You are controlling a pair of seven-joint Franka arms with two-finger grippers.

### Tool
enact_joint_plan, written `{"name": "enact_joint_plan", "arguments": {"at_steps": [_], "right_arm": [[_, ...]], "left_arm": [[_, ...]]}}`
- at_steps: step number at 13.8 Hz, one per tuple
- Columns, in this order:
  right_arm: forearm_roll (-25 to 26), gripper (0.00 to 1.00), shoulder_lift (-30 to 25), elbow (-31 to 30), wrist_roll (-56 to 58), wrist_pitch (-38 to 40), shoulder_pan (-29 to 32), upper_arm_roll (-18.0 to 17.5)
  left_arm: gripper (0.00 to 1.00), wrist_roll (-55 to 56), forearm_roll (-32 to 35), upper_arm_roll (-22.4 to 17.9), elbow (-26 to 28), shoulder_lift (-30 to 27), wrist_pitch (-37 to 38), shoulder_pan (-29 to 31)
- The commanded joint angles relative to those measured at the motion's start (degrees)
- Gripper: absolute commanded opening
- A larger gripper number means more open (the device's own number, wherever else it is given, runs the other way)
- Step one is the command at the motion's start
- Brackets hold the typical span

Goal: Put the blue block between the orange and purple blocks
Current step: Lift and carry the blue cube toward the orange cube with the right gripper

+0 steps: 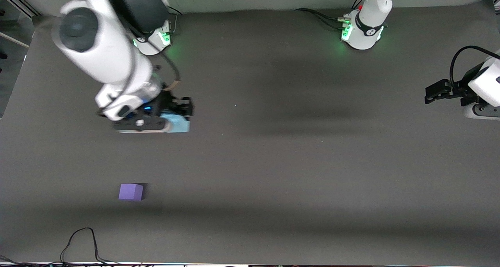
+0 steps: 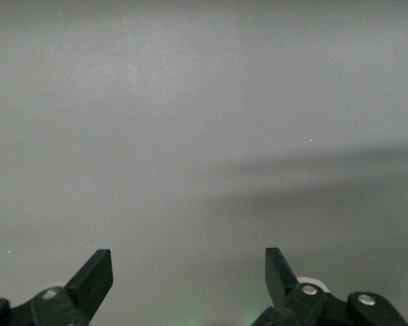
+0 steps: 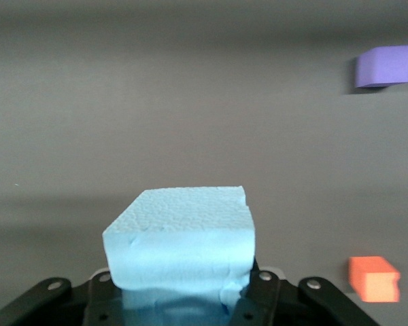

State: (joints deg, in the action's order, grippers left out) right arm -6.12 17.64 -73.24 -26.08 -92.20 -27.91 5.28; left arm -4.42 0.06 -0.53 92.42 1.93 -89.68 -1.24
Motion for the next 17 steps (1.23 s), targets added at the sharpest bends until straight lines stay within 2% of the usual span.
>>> {"name": "enact_joint_plan", "arguments": {"at_steps": [1,4,6,7,9,12,17], "right_arm": [[-0.8,0.50,-5.5,-5.0,8.0,2.7,8.4,-1.2],[-0.6,0.50,-12.2,-13.0,17.0,3.0,22.4,-6.8],[-0.5,0.51,-14.7,-16.6,22.7,3.0,33.0,-12.1],[-0.4,0.52,-15.0,-17.5,23.8,3.2,34.7,-12.2],[-0.3,0.52,-14.9,-18.9,26.2,2.5,34.7,-10.0],[-0.3,0.52,-14.0,-22.6,26.8,-1.8,34.7,-8.7],[-0.4,0.52,-9.0,-32.5,27.0,-17.2,32.7,-8.8]], "left_arm": [[1.00,0.0,0.6,0.3,0.1,-0.9,0.5,0.3],[1.00,-0.2,0.6,-0.1,0.1,-1.2,0.6,0.4],[1.00,-0.2,0.6,-0.1,0.1,-1.3,0.7,0.4],[1.00,-0.2,0.6,-0.1,0.1,-1.4,0.8,0.4],[1.00,-0.2,0.6,0.0,0.1,-1.4,0.8,0.4],[1.00,-0.2,0.6,0.0,0.1,-1.4,1.0,0.4],[1.00,-0.2,0.6,0.0,0.1,-1.4,1.0,0.4]]}}
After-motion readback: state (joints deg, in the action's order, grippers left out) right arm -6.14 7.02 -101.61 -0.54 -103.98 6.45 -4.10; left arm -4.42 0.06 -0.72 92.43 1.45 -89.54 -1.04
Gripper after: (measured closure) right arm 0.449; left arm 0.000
